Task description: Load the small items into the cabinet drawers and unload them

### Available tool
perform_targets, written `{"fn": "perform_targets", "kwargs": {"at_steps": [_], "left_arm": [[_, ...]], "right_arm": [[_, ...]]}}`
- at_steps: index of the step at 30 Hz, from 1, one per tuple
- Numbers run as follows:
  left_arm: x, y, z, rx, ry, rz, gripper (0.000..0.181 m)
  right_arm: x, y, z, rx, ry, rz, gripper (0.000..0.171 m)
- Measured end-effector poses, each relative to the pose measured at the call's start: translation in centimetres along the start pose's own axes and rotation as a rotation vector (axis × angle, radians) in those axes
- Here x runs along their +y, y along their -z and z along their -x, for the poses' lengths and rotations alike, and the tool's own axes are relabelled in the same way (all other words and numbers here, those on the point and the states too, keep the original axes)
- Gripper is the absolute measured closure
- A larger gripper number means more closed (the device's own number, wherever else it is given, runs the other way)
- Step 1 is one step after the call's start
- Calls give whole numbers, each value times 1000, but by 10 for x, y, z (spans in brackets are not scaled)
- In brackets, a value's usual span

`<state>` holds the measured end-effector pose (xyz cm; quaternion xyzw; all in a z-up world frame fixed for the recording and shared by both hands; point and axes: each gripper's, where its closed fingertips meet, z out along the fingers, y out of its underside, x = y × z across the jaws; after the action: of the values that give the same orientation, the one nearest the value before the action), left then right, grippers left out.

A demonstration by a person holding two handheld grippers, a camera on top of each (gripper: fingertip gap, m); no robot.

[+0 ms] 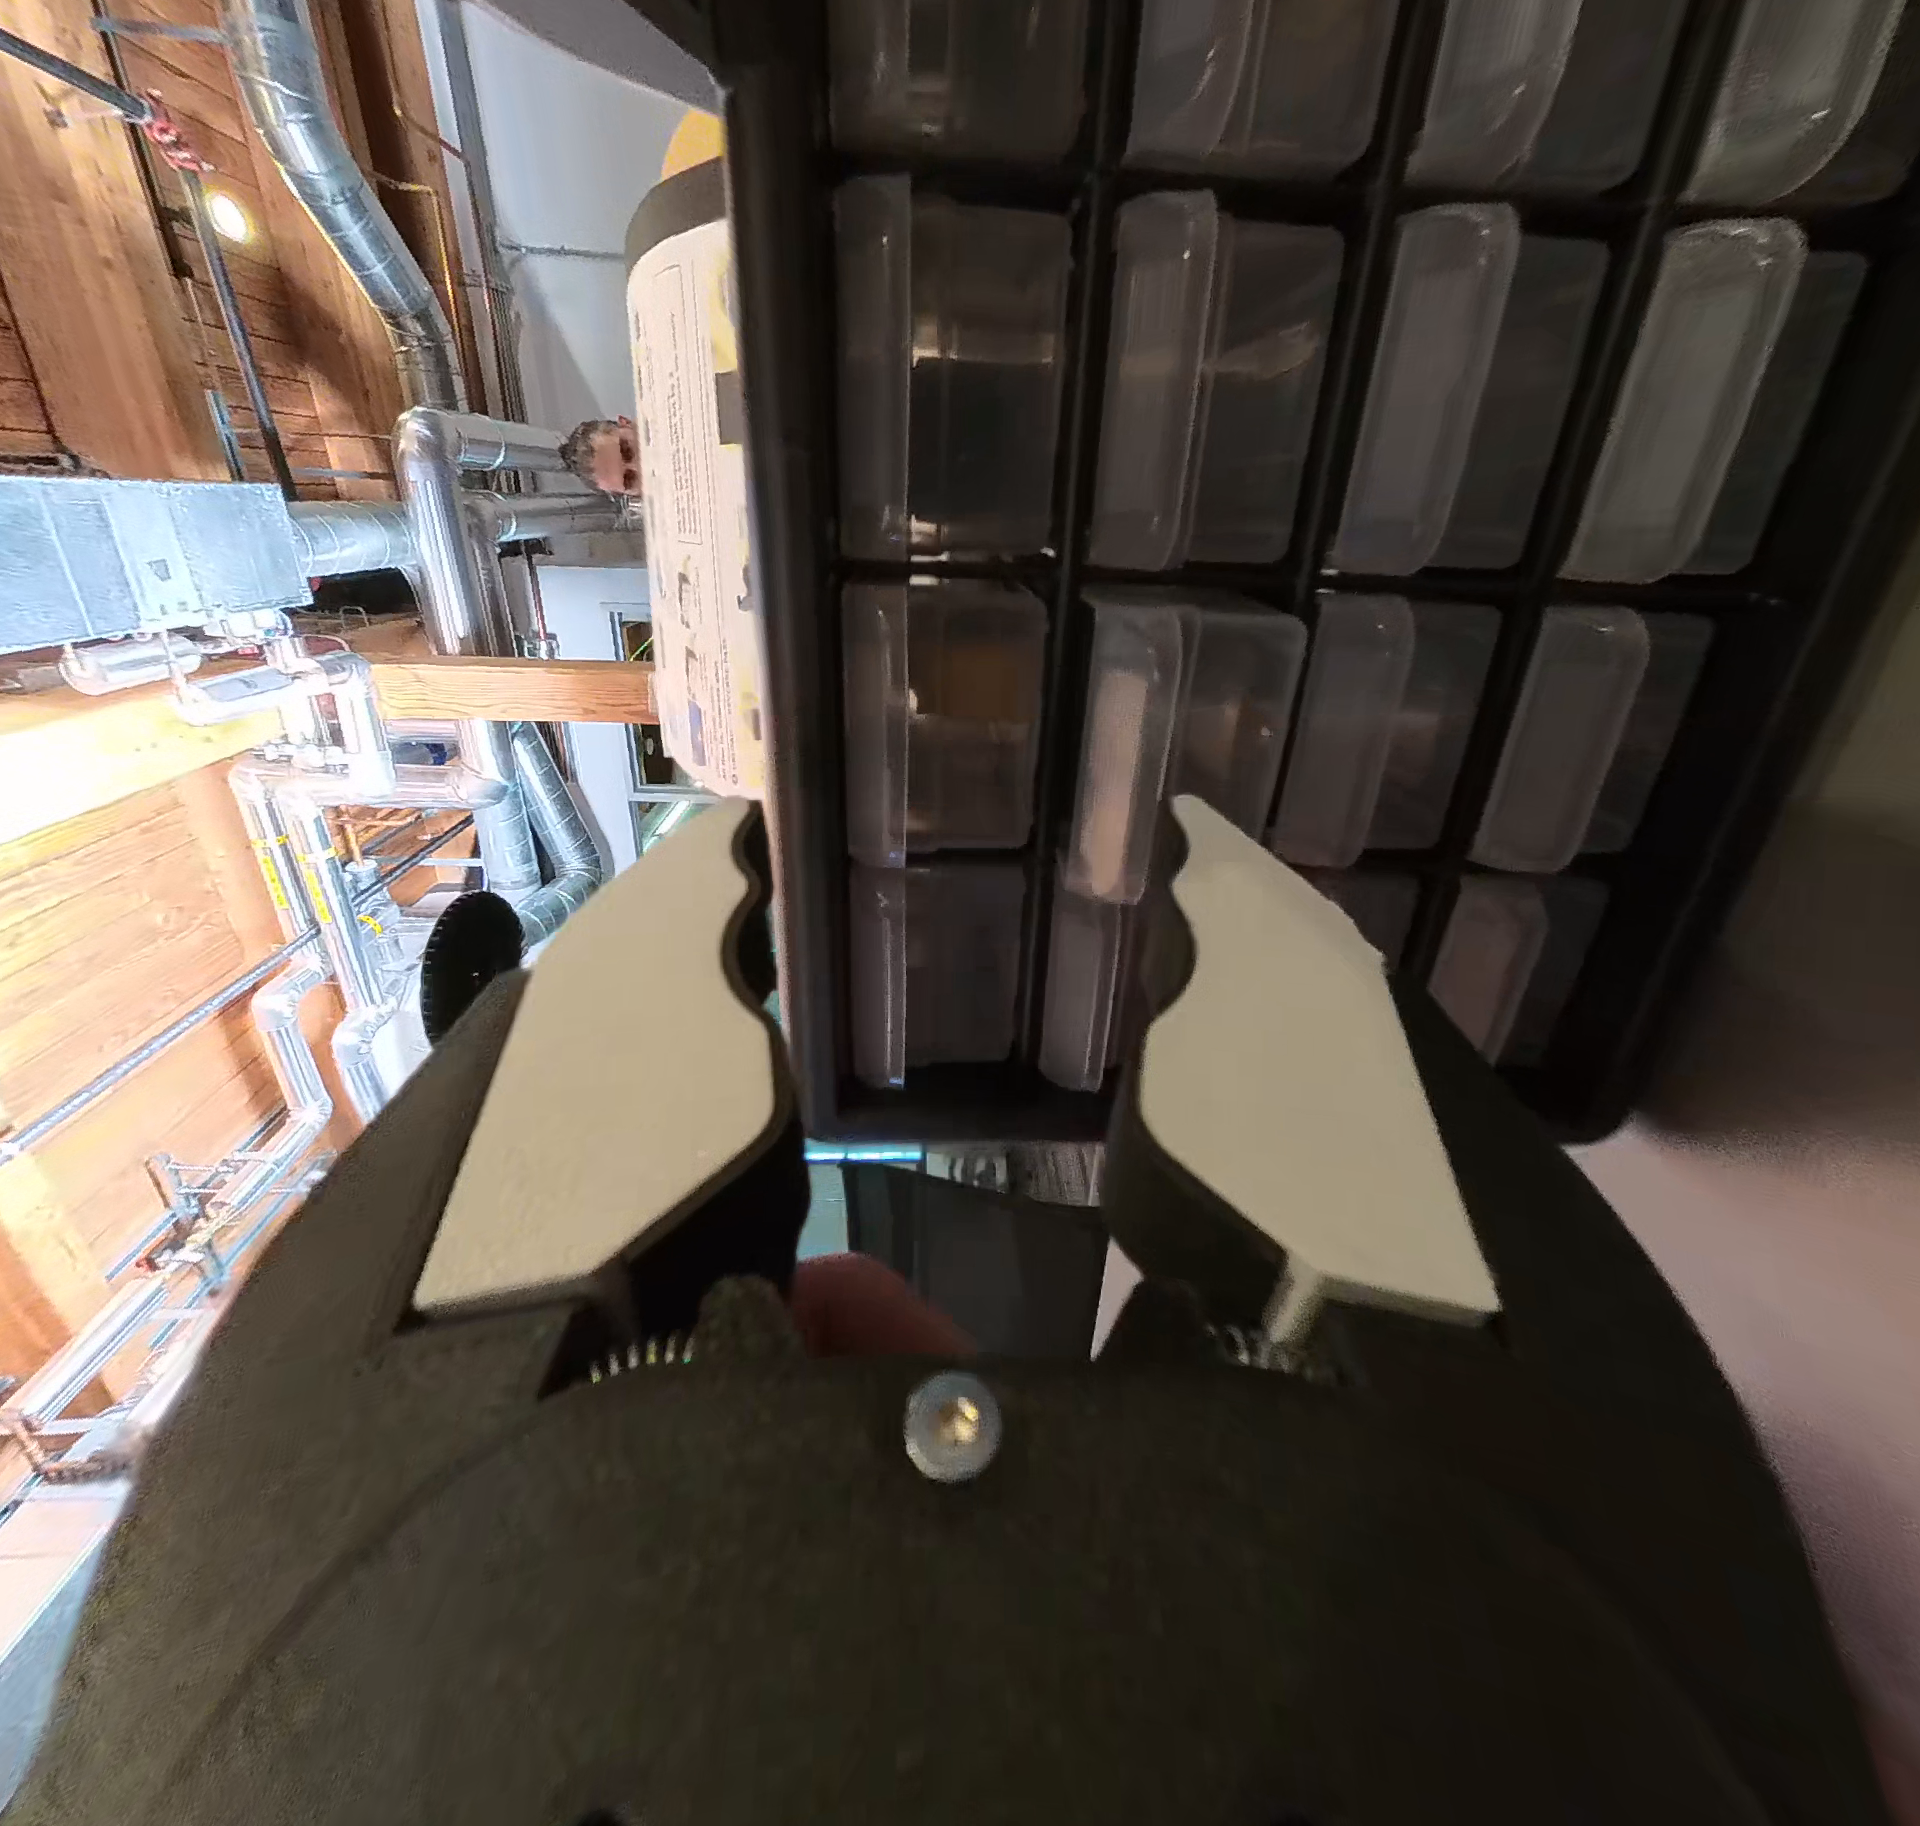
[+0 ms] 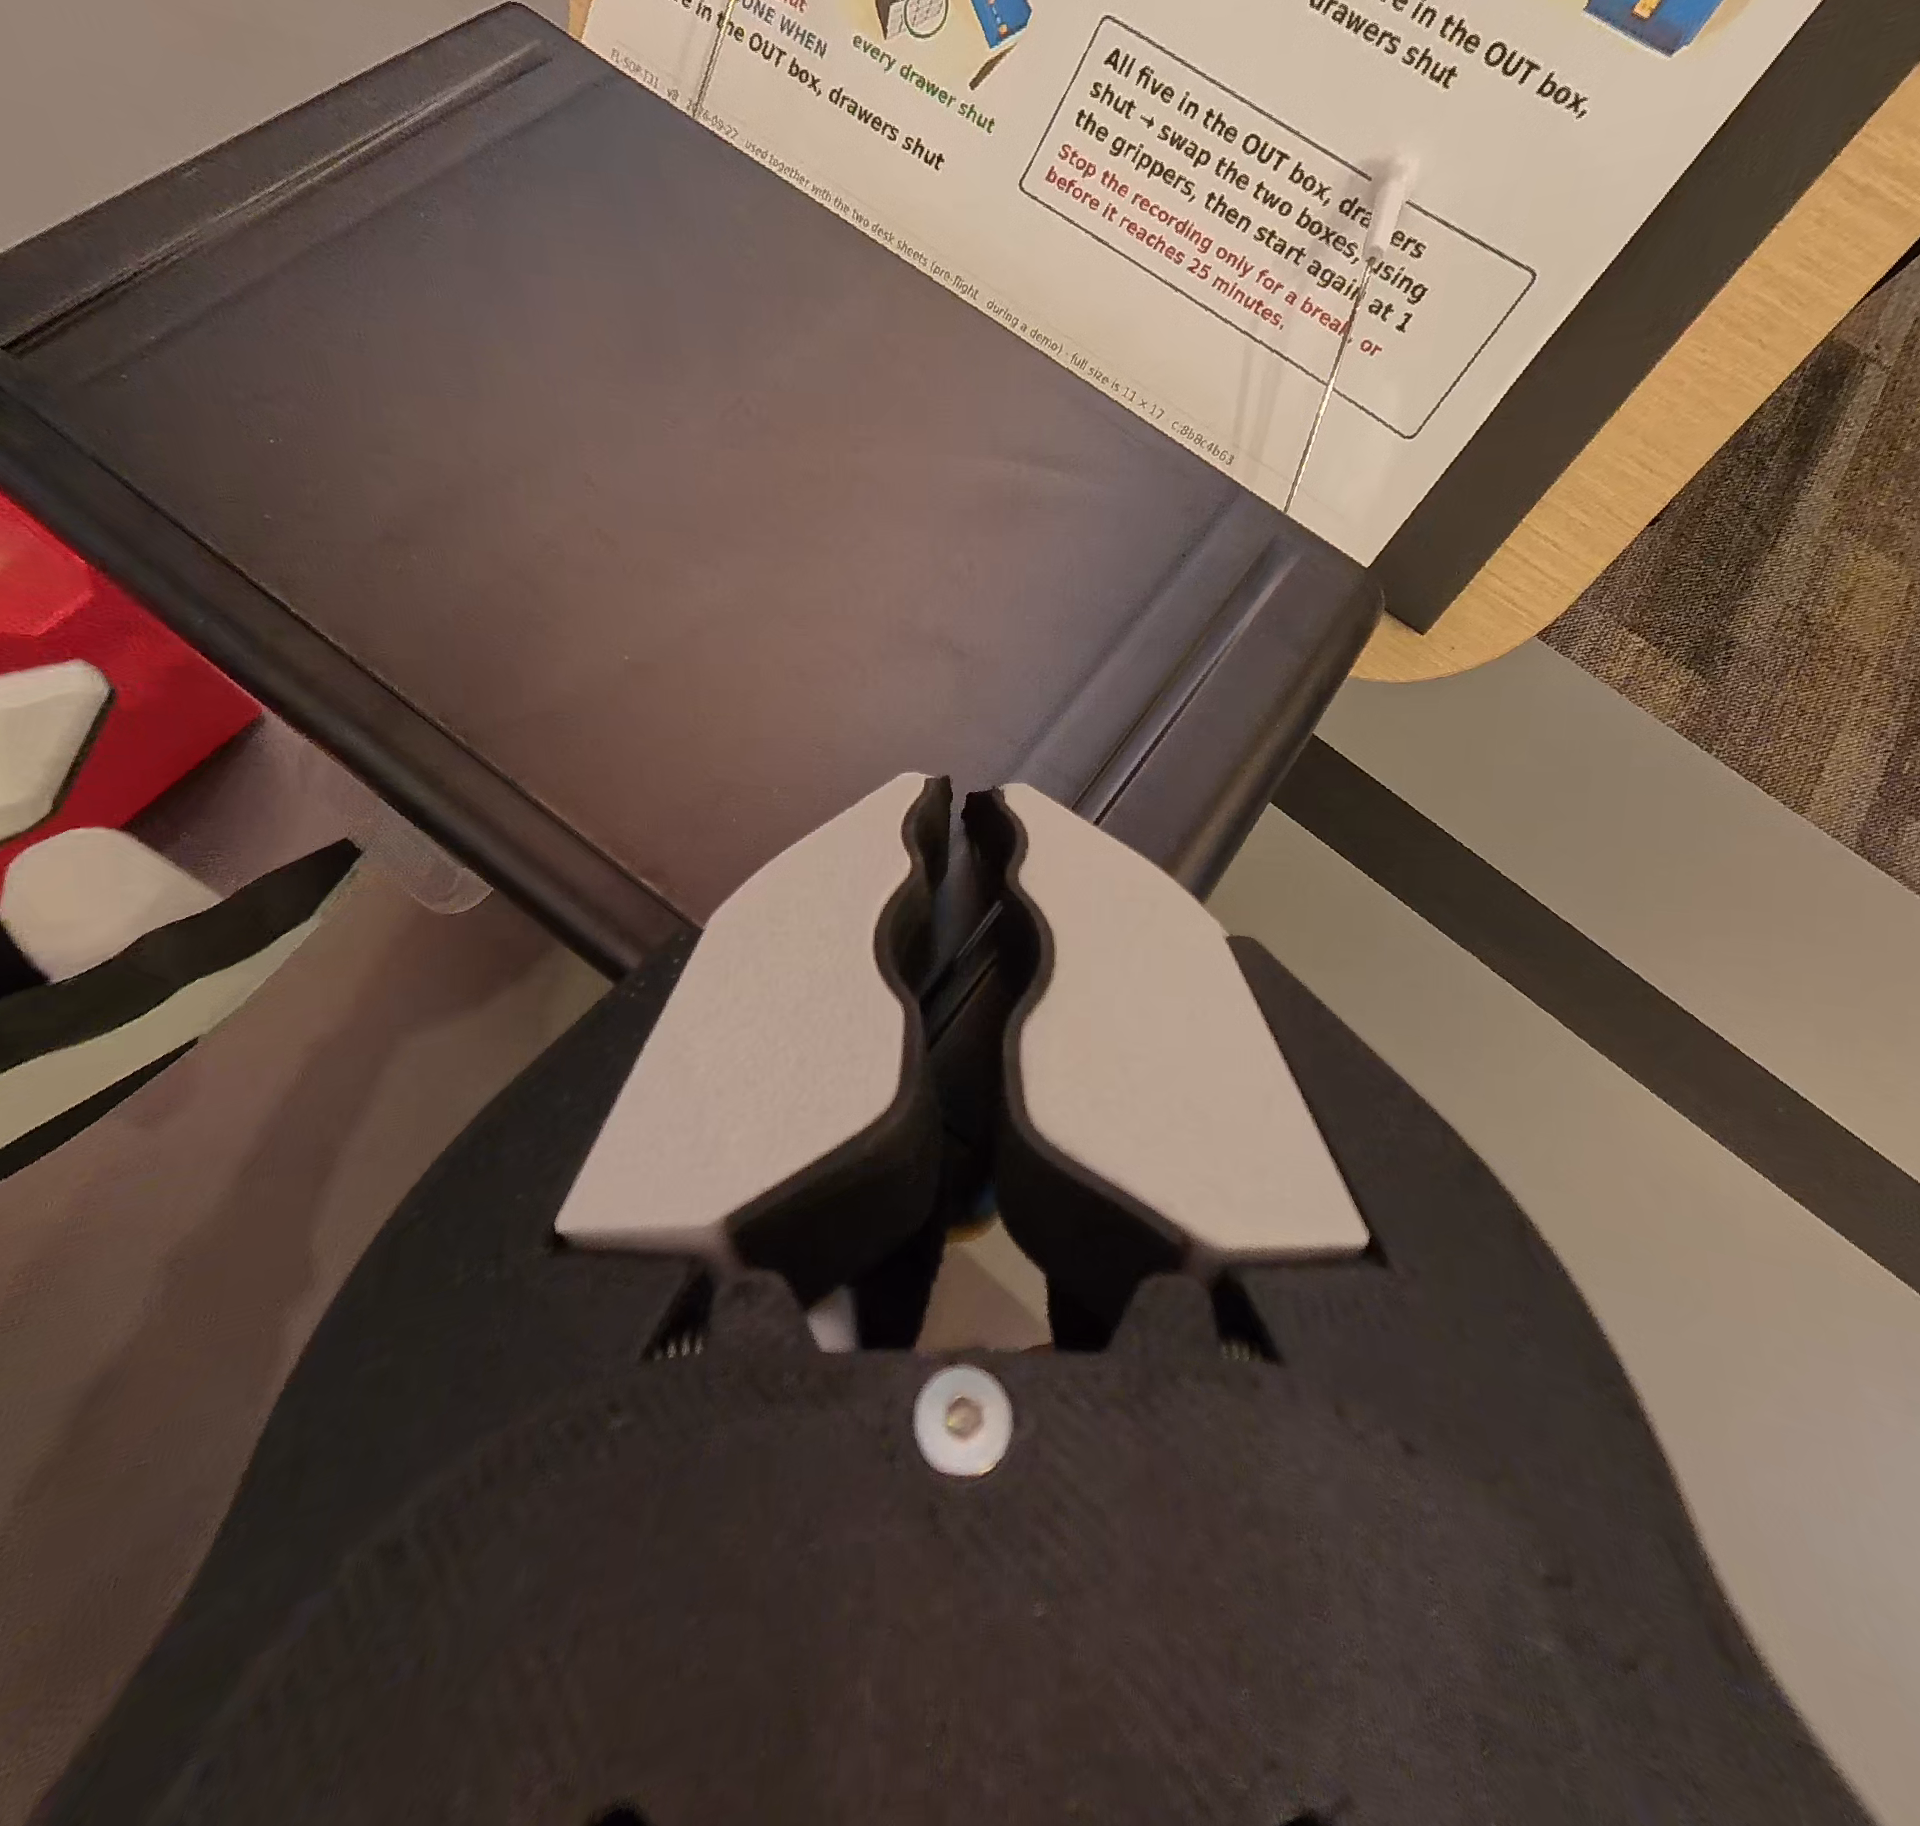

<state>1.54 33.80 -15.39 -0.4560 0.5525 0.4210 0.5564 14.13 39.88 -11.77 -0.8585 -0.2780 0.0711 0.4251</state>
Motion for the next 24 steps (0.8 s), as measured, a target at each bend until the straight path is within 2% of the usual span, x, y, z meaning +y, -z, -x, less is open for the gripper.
{"fn": "perform_targets", "kwargs": {"at_steps": [2,4,6,8,12,16,24], "left_arm": [[-8,15,10,-48,17,-64,147],[-14,25,10,-2,28,-91,165],[-18,27,-3,98,11,-95,157],[-8,19,-21,177,-45,-21,130],[4,-3,-38,192,-72,20,144],[9,-15,-38,175,-30,51,157],[3,11,-38,194,-40,24,163]], "right_arm": [[0,0,0,0,0,0,163],[0,0,0,-1,0,1,163],[0,0,0,0,-1,1,163],[0,0,0,3,-1,0,163],[0,0,0,10,-2,-1,163],[0,0,0,8,-3,0,163],[0,0,0,5,-2,-2,163]]}}
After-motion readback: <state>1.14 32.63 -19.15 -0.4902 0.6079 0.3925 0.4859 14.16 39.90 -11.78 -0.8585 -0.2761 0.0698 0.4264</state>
